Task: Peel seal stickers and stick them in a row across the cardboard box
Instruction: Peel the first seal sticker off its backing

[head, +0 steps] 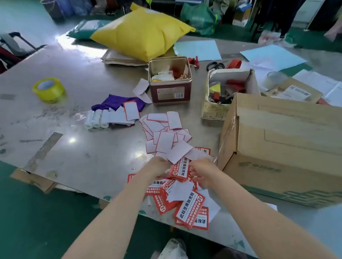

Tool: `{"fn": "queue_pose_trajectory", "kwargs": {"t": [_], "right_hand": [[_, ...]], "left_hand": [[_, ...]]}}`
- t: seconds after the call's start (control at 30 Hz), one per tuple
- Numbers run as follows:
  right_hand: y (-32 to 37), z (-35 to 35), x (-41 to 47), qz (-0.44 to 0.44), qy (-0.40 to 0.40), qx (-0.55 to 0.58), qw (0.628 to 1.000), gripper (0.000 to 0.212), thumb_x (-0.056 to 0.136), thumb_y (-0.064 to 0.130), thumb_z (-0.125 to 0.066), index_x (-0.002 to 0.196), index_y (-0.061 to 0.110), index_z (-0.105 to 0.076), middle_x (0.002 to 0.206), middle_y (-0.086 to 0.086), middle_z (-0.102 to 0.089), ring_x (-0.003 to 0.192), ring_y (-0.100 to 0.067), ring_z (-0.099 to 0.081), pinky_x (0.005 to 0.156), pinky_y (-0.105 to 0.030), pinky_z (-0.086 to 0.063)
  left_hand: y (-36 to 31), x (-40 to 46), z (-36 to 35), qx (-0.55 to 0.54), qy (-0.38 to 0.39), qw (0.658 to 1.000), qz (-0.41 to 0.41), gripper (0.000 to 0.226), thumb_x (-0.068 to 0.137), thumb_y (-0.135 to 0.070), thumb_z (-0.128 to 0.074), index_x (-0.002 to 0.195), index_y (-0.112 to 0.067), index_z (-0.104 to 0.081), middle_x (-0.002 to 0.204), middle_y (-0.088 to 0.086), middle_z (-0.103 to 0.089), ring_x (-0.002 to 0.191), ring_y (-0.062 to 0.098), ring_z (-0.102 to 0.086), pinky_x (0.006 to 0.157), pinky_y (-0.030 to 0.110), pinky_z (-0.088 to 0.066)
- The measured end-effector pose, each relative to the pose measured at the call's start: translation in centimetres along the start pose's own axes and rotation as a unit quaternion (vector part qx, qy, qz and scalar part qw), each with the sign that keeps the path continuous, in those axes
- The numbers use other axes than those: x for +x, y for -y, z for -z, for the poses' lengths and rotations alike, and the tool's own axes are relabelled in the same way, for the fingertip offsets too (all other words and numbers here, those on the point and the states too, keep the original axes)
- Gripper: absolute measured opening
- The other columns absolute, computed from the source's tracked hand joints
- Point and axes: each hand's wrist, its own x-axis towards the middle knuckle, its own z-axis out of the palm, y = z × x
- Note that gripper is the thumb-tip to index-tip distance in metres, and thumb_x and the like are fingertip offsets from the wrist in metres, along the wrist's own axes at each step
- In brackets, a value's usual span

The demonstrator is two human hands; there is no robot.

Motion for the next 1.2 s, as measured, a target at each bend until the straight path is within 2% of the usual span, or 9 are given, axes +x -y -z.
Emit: {"fn": "queue_pose_trajectory", "kwargs": {"t": [0.07,0.13,0.2,0.37,0.53,0.7,0.93,1.07,1.2], "right_hand": [[-0.1,0.0,0.3,-0.006,-0.007,-0.01,1.0,0.011,0.092,0.009,-0.045,0.093,0.003,-0.054,0.094,-0.018,-0.062,0.082,-0.02,-0.06,0.061,-0.023,-0.046],[-0.3,0.0,0.6,-0.016,-0.002,0.0,1.0,0.023,0.092,0.01,-0.048,0.11,-0.001,-0.057,0.117,-0.02,-0.062,0.111,-0.026,-0.058,0.071,-0.028,-0.049],[-0.5,-0.1,0.6,-0.024,0.009,0.01,1.0,0.025,0.092,0.01,-0.049,0.114,0.001,-0.056,0.118,-0.018,-0.062,0.118,-0.026,-0.054,0.08,-0.031,-0.049],[-1.0,-0.4,0.7,-0.028,0.034,0.009,0.999,0.02,0.093,0.011,-0.047,0.109,0.006,-0.058,0.112,-0.012,-0.065,0.098,-0.017,-0.058,0.09,-0.033,-0.045],[-0.8,-0.5,0.5,-0.026,0.029,0.014,0.999,0.019,0.095,0.014,-0.048,0.111,0.009,-0.055,0.116,-0.009,-0.06,0.117,-0.023,-0.051,0.095,-0.037,-0.046],[-0.6,-0.4,0.8,-0.024,0.002,0.029,0.999,0.018,0.093,0.013,-0.047,0.103,0.007,-0.061,0.104,-0.012,-0.069,0.093,-0.02,-0.062,0.067,-0.027,-0.05],[-0.3,-0.3,0.3,-0.026,-0.019,0.051,0.998,0.019,0.093,0.015,-0.05,0.104,0.006,-0.062,0.099,-0.012,-0.072,0.097,-0.021,-0.067,0.058,-0.023,-0.048],[-0.4,-0.3,0.6,-0.029,-0.021,0.057,0.998,0.019,0.093,0.015,-0.051,0.107,0.007,-0.061,0.099,-0.013,-0.071,0.091,-0.022,-0.07,0.077,-0.031,-0.058],[-0.1,-0.1,-0.1,-0.026,-0.014,0.028,0.999,0.021,0.094,0.014,-0.049,0.107,0.005,-0.062,0.089,-0.012,-0.069,0.08,-0.02,-0.069,0.079,-0.03,-0.057]], "left_hand": [[0.1,0.3,-0.5,0.025,-0.017,1.0,0.002,0.011,0.091,-0.013,-0.047,0.085,-0.01,-0.056,0.074,0.002,-0.056,0.065,0.013,-0.051,0.07,0.027,-0.047],[0.2,0.4,-1.1,0.028,-0.011,1.0,0.008,0.013,0.092,-0.016,-0.046,0.094,-0.009,-0.057,0.083,0.003,-0.061,0.072,0.014,-0.056,0.075,0.027,-0.05],[0.2,0.7,-1.4,0.022,-0.008,1.0,0.016,0.014,0.094,-0.018,-0.046,0.099,-0.009,-0.055,0.089,0.004,-0.062,0.078,0.015,-0.058,0.074,0.026,-0.051],[0.0,0.6,-1.6,0.022,-0.025,0.999,0.016,0.014,0.094,-0.017,-0.044,0.098,-0.009,-0.055,0.074,0.001,-0.056,0.063,0.009,-0.052,0.058,0.018,-0.045],[-0.4,0.1,-2.2,0.025,-0.028,0.999,0.008,0.009,0.094,-0.015,-0.044,0.097,-0.014,-0.052,0.07,0.0,-0.054,0.057,0.008,-0.05,0.055,0.017,-0.042],[-0.3,0.2,-2.6,0.028,-0.054,0.998,-0.015,0.018,0.093,-0.01,-0.042,0.079,-0.016,-0.051,0.074,0.002,-0.054,0.063,0.012,-0.052,0.075,0.027,-0.05],[-0.8,-0.8,-2.7,0.054,-0.043,0.996,-0.049,0.037,0.094,-0.01,-0.039,0.13,-0.011,-0.048,0.129,0.012,-0.055,0.089,0.018,-0.056,0.082,0.03,-0.053],[-0.6,-1.0,-2.7,0.045,-0.038,0.997,-0.054,0.04,0.096,-0.012,-0.037,0.136,-0.014,-0.044,0.132,0.01,-0.054,0.104,0.021,-0.059,0.071,0.023,-0.048],[-0.3,-0.7,-2.6,0.032,-0.024,0.998,-0.056,0.036,0.095,-0.014,-0.043,0.131,-0.016,-0.048,0.121,0.007,-0.061,0.088,0.013,-0.059,0.064,0.018,-0.047]]}}
